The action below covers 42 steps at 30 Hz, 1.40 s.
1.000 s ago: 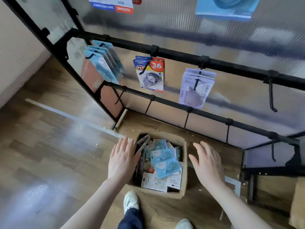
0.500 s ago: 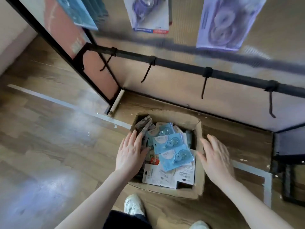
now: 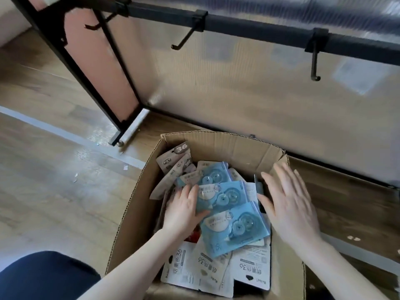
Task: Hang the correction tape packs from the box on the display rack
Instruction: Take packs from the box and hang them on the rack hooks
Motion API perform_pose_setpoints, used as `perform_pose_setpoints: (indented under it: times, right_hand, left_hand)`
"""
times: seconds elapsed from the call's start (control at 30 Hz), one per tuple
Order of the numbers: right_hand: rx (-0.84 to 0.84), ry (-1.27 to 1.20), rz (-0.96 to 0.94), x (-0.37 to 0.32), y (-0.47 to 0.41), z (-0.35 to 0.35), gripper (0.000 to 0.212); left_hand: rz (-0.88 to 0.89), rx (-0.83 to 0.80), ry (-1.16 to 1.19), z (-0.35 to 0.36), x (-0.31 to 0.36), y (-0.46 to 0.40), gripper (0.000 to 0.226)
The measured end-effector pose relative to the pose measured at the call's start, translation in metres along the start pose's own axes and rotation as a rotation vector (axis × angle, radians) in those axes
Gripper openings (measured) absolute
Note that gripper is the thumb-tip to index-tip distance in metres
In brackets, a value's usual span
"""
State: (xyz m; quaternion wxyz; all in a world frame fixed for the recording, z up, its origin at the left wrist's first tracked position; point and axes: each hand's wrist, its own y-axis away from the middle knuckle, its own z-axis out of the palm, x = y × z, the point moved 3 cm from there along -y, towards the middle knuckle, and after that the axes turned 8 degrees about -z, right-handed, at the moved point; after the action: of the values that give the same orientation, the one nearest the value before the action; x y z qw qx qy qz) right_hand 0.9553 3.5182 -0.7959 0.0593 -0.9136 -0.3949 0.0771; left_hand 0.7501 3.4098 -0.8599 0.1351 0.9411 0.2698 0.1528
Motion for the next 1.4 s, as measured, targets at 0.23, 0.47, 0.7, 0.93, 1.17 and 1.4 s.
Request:
perform_pose_setpoints:
  times: [0.23, 0.47, 0.7, 0.93, 1.17, 1.4]
  right_hand:
    - [-0.093, 0.038, 0.066, 0.006, 0.005, -0.002, 0.068]
    - [-0.075, 0.07, 0.049, 0.001, 0.005, -0.005, 0.054]
    - [-0.134, 0.068, 0.044, 0.0, 0.004, -0.004, 0.062]
    - [-0.274, 0.105, -0.01, -0.006, 0.004, -0.003, 0.078]
    - [-0.234, 0.142, -0.119, -0.007, -0.001, 0.008, 0.044]
    - [-0.458, 0.031, -0.297, -0.035, -0.015, 0.008, 0.048]
  left_hand:
    - [-0.229, -0.026, 0.421, 0.005, -0.002, 0.0, 0.089]
    - [-0.328, -0.065, 0.826, 0.005, 0.001, -0.002, 0.088]
    - [-0.33, -0.129, 0.883, -0.022, -0.005, 0.003, 0.021]
    - [-0.286, -0.062, 1.012, -0.071, -0.024, 0.005, 0.02]
    - [-0.24, -0.009, 1.14, -0.083, -0.035, 0.011, 0.015]
    - [-0.262, 0.013, 1.124, -0.073, -0.039, 0.006, 0.005]
